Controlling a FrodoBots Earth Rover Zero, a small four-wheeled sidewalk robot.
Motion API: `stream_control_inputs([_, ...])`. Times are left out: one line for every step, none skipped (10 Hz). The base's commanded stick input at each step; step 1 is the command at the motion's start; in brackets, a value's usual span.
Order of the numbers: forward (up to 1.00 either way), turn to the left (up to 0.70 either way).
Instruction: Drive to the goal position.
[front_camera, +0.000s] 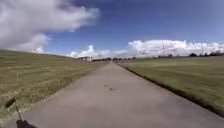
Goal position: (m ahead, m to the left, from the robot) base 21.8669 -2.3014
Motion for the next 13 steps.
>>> stream_control_inputs([0.70,0.00])
stream_control_inputs([0.70,0.00])
stream_control_inputs([0.70,0.00])
stream_control_inputs([0.70,0.00])
stream_control_inputs([0.70,0.00])
stream_control_inputs([0.70,0.00])
stream_control_inputs([0.70,0.00])
stream_control_inputs([0.70,0.00])
stream_control_inputs([0.70,0.00])
stream_control_inputs([0.70,0.00])
stream_control_inputs([0.70,0.00])
stream_control_inputs([0.70,0.00])
stream_control_inputs([0.70,0.00])
